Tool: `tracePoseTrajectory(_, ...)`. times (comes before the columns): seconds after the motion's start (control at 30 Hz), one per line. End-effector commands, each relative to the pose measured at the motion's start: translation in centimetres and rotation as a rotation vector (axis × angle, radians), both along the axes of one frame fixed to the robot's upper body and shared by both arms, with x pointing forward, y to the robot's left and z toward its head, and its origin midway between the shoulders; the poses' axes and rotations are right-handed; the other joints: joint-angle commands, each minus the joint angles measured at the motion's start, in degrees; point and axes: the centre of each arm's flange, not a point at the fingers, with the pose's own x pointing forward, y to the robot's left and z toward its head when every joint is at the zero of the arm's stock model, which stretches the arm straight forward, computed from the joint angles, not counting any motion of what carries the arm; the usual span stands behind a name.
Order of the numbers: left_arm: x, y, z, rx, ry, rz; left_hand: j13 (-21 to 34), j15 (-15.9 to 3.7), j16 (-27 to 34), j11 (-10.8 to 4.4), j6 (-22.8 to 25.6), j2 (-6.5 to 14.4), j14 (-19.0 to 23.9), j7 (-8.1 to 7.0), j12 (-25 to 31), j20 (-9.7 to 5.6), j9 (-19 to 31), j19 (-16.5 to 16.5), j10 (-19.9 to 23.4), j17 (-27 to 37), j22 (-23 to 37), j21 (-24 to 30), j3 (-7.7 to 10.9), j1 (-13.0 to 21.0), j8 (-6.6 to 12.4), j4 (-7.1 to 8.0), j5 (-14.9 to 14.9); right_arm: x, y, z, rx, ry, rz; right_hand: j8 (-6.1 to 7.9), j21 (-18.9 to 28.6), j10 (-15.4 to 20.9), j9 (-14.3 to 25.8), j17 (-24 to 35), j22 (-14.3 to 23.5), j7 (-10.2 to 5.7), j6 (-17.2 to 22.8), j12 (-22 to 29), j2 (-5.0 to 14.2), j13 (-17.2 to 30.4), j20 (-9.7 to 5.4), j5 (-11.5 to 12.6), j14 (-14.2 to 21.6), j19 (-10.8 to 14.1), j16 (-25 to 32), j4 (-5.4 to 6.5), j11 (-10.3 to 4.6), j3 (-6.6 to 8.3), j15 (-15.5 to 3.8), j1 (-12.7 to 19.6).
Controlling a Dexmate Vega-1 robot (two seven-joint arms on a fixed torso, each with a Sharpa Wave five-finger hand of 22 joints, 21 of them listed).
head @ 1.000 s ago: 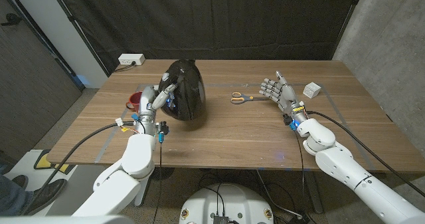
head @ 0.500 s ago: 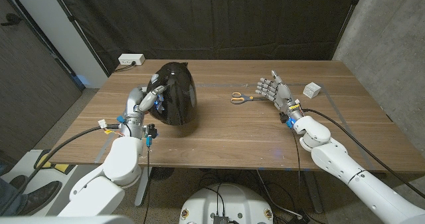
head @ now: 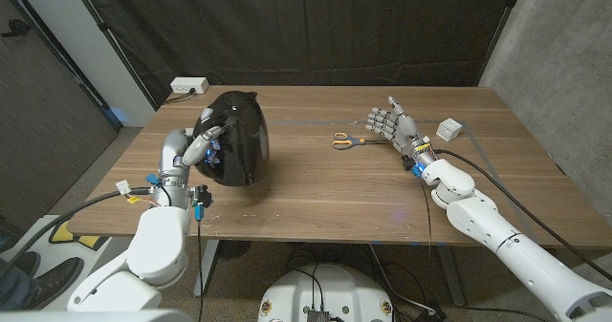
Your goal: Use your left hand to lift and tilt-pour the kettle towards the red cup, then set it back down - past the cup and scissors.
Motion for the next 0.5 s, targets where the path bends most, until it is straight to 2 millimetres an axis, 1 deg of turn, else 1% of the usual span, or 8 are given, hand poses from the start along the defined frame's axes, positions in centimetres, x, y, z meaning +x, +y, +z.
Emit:
tracePoseTrajectory(0.03,-4.3,-0.1,0.0,0.003,-0.008,0.124,10.62,-5.14,1.12,-4.92,0.44,0.46,5.54,0.53,7.52,-3.18,-0.22,-4.34,5.0,-0.03,-0.16,1.18,1.43,-0.17,0.52,0.58,-0.26,1.4,-0.3,1.7,-0.02,-0.019,0.039,-0.04,0.04,0.54,0.33,0.11,0.23,0.42,0.43,0.03,0.42,0.17,-0.85,-0.31,0.05,0.26,-0.06,-0.2,0.0,-0.25,0.16,0.08)
tracePoseTrajectory(0.13,-5.3,0.5,-0.3,-0.019,-0.001,0.149,10.83,-5.08,1.22,-4.93,0.3,0.44,5.66,0.59,7.62,-3.26,-0.25,-4.49,4.96,0.05,-0.29,1.7,1.73,-0.39,0.73,0.51,-0.4,1.6,-0.2,1.9,-0.014,-0.014,0.044,-0.07,0.02,0.55,0.33,0.11,0.23,0.36,0.39,0.02,0.43,0.17,-0.86,-0.32,0.06,0.26,-0.07,-0.21,-0.01,-0.25,0.2,0.09)
tracePoseTrajectory(0.17,-5.6,0.7,-0.5,-0.027,0.0,0.159,11.05,-5.01,1.12,-4.99,-0.02,0.45,5.7,0.55,7.75,-3.24,0.34,-4.56,4.9,-0.12,-0.35,1.95,1.87,-0.49,1.11,0.49,-0.47,1.7,-0.2,2.0,-0.019,-0.016,0.046,-0.06,0.02,0.54,0.33,0.11,0.23,0.38,0.42,0.01,0.44,0.17,-0.88,-0.32,0.05,0.27,-0.07,-0.21,-0.05,-0.26,0.19,0.09)
tracePoseTrajectory(0.27,-6.6,1.4,-1.0,-0.056,0.002,0.176,10.61,-5.1,1.01,-4.96,0.14,0.46,5.63,0.52,7.59,-3.35,-0.74,-4.82,5.03,-0.26,-0.48,2.48,2.21,-0.71,0.77,0.42,-0.61,1.9,0.0,2.3,-0.026,-0.021,0.052,-0.07,0.01,0.56,0.33,0.11,0.23,0.39,0.41,0.0,0.45,0.17,-0.91,-0.34,0.06,0.29,-0.08,-0.22,0.02,-0.26,0.16,0.1)
tracePoseTrajectory(0.37,-7.5,1.9,-1.6,-0.084,0.001,0.197,10.84,-5.1,1.1,-4.96,0.08,0.45,5.7,0.65,7.66,-3.4,-0.81,-4.9,4.94,-0.18,-0.59,3.05,2.52,-0.93,1.03,0.34,-0.74,2.1,0.3,2.7,-0.03,-0.027,0.058,-0.08,0.0,0.56,0.33,0.11,0.23,0.38,0.41,-0.01,0.46,0.17,-0.93,-0.34,0.03,0.3,-0.1,-0.23,-0.03,-0.27,0.11,0.11)
tracePoseTrajectory(0.4,-7.8,2.0,-1.8,-0.093,0.001,0.206,11.04,-5.09,1.13,-4.97,-0.18,0.43,5.72,0.52,7.76,-3.43,-0.13,-4.93,4.84,-0.15,-0.63,3.27,2.64,-1.03,1.5,0.32,-0.78,2.1,0.4,2.8,-0.033,-0.028,0.06,-0.09,-0.01,0.61,0.33,0.11,0.23,0.38,0.41,0.0,0.46,0.17,-0.93,-0.35,0.03,0.3,-0.11,-0.23,0.15,-0.27,0.12,0.11)
tracePoseTrajectory(0.43,-8.0,2.2,-2.0,-0.101,0.0,0.215,10.81,-5.21,1.03,-4.98,-0.02,0.43,5.72,0.61,7.63,-3.42,-0.94,-5.08,4.94,-0.33,-0.68,3.49,2.79,-1.14,1.18,0.29,-0.84,2.2,0.5,2.9,-0.039,-0.031,0.063,-0.11,-0.02,0.6,0.33,0.11,0.23,0.35,0.37,-0.01,0.47,0.17,-0.91,-0.36,0.05,0.3,-0.11,-0.24,0.02,-0.28,0.11,0.12)
tracePoseTrajectory(0.5,-8.6,2.6,-2.5,-0.117,0.001,0.234,10.95,-5.28,1.17,-4.95,0.0,0.45,5.74,0.6,7.72,-3.52,-0.81,-5.14,4.96,-0.16,-0.75,3.87,3.02,-1.3,1.5,0.24,-0.94,2.3,0.8,3.1,-0.036,-0.029,0.068,-0.1,-0.04,0.62,0.33,0.11,0.23,0.37,0.42,-0.01,0.47,0.17,-0.95,-0.36,0.05,0.3,-0.12,-0.24,0.0,-0.29,0.1,0.12)
